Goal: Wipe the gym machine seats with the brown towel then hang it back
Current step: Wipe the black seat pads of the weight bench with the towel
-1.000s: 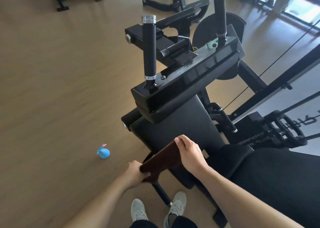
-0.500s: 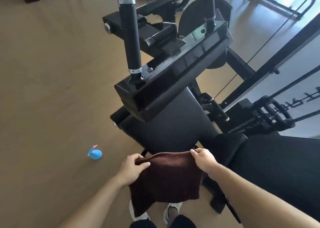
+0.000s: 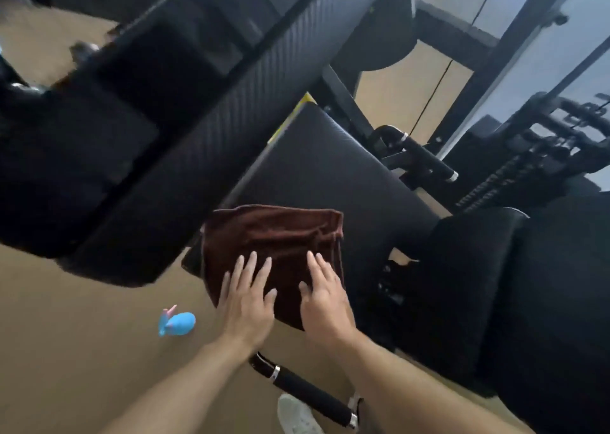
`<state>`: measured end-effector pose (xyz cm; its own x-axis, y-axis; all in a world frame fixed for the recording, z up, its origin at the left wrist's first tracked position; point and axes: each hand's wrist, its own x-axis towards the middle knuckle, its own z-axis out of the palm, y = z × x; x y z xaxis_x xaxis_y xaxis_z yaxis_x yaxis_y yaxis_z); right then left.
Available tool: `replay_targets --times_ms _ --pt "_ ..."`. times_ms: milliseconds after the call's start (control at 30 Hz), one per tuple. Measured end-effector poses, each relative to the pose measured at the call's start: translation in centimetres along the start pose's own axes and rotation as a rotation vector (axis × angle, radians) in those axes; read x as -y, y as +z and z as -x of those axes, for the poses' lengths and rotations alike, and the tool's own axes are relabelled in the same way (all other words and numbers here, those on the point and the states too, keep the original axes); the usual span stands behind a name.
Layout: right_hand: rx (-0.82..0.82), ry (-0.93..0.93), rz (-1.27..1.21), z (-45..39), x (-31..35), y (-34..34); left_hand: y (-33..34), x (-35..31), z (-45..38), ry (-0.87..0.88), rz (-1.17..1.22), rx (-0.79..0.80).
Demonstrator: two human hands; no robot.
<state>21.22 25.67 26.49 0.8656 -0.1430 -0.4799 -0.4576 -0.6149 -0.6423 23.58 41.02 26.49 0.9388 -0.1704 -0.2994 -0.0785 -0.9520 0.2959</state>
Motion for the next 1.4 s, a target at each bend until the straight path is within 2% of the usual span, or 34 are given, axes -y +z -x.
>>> replay_targets --times_ms 67,200,333,433,600,833,967,1167,1400 --pt "0.043 -0.095 0.040 -1.7 -1.6 1.9 2.0 1.6 -2.1 -0.024 -0.164 -0.043" --pt "0.041 -0.195 0.192 -5.6 -2.5 3.6 4.0 2.8 -5.9 0.081 -0.407 -0.115" --pt "-0.065 -0.341 0.219 -10.2 -3.5 1.6 3.6 1.4 -10.5 0.189 -0.509 -0.134" --pt "-0.208 -0.442 0.233 -15.7 -4.6 -1.5 3.2 -2.0 -15.4 0.165 -0.498 -0.167" --pt "-0.328 -0.448 0.279 -23.3 -5.1 -5.6 2.7 -7.4 -22.7 0.128 -0.502 -0.232" --pt "-0.412 -0.303 0.230 -28.4 -5.9 -10.0 0.9 -13.1 -30.8 0.197 -0.496 -0.141" --pt "-0.392 -0.276 0.252 -27.2 -6.9 -9.7 2.1 -12.9 -29.3 0.261 -0.520 -0.192" --pt "-0.350 -0.369 0.283 -22.9 -9.3 -8.1 4.8 -12.4 -23.5 0.324 -0.509 -0.129" --pt "-0.265 -0.413 0.341 -15.0 -12.1 -3.8 9.0 -10.2 -14.1 0.279 -0.430 -0.144"
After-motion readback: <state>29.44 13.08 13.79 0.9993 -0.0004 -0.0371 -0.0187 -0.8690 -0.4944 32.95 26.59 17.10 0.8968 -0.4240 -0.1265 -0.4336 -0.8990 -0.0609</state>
